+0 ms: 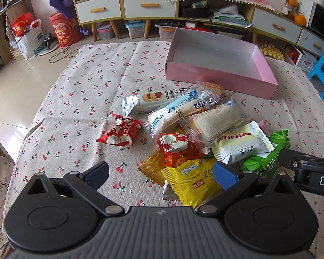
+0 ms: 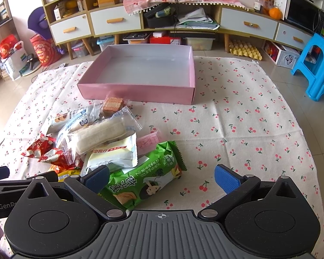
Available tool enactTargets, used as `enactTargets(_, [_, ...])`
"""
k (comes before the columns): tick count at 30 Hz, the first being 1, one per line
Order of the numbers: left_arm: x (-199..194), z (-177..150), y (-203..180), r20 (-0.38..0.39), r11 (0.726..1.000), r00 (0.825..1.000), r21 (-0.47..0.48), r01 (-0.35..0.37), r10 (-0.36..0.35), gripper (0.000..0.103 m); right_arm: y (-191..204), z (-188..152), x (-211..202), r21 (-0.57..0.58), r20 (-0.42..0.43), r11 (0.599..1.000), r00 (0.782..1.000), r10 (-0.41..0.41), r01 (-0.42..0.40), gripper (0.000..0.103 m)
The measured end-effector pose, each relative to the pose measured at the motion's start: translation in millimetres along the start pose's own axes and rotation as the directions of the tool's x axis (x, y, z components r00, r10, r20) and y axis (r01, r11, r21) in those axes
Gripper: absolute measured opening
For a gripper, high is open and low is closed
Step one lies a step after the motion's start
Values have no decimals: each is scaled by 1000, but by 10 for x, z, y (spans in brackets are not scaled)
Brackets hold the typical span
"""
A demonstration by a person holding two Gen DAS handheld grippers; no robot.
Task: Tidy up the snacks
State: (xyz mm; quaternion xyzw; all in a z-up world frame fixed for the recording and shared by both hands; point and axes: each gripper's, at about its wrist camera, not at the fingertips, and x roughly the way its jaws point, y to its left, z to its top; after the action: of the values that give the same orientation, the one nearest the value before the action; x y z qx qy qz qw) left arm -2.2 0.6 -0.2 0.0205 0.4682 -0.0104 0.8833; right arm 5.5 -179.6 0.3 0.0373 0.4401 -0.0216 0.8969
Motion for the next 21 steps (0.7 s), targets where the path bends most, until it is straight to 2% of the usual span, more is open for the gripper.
enactTargets(17, [19,69,24,8,1000,1000,26,-5,5,102,-20,75,-1,7,-18,1000,1000,19,-19,103])
enactTargets(21, [-4,89,44,78,998,997,56,-23,19,102,-32,163,-1,-31,-13,999,1000,21,-22,103])
